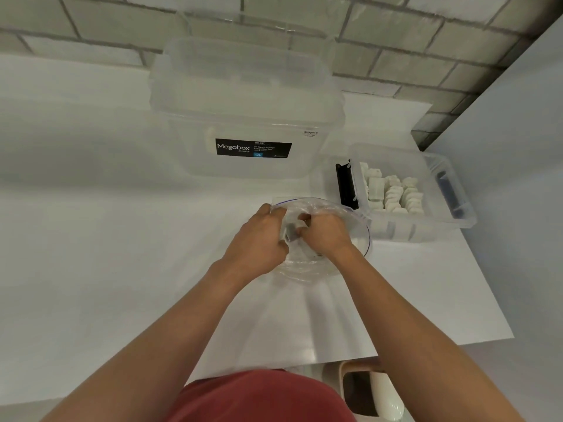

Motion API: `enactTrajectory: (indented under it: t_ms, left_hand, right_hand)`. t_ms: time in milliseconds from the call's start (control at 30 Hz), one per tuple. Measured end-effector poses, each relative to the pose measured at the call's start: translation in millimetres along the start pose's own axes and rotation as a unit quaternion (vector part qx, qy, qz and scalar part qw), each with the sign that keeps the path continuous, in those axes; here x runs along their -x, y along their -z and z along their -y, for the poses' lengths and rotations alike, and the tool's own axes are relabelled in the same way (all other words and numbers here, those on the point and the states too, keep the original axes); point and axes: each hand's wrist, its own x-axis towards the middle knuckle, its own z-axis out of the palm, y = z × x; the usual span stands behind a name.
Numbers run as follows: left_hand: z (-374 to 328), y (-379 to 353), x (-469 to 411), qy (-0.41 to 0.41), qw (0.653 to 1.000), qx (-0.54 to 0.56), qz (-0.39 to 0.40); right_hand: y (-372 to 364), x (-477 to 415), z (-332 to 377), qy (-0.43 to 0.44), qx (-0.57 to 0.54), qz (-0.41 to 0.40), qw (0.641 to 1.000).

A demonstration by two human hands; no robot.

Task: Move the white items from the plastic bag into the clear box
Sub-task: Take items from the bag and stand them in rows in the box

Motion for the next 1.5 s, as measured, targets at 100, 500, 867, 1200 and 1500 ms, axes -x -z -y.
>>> enactTrajectory:
  t_ms: [100,500,867,1200,1500]
  left_hand:
    - [2.2,1.1,-0.1,-0.002,1.000,0.004,0.000]
    - [0.1,3.6,0.2,0.006,1.000,-0.004,-0.004]
    - [-10.3,-5.5,-4.7,0.037,0.999,-0.007,-0.012]
    - [-14.6,-9.7,1.7,0.064,0.997,-0.012,-0.042]
    - [-19.5,-9.2,6.6,0.058,0.996,-0.029,-0.061]
  right_hand:
    - [3.6,7.2,1.7,0.021,-0.010,-0.047,0.999]
    - [91.0,81.8,-8.0,0.167,-0.001,-0.222,0.960]
    - [208.8,28.5,-115.8,0.074,-0.006,-0.362,0.929]
    - [160.1,-43.2,-151.8,0.067,0.094,-0.028,0.993]
    - [122.1,-70.5,-163.3,0.059,0.089,-0.081,0.991]
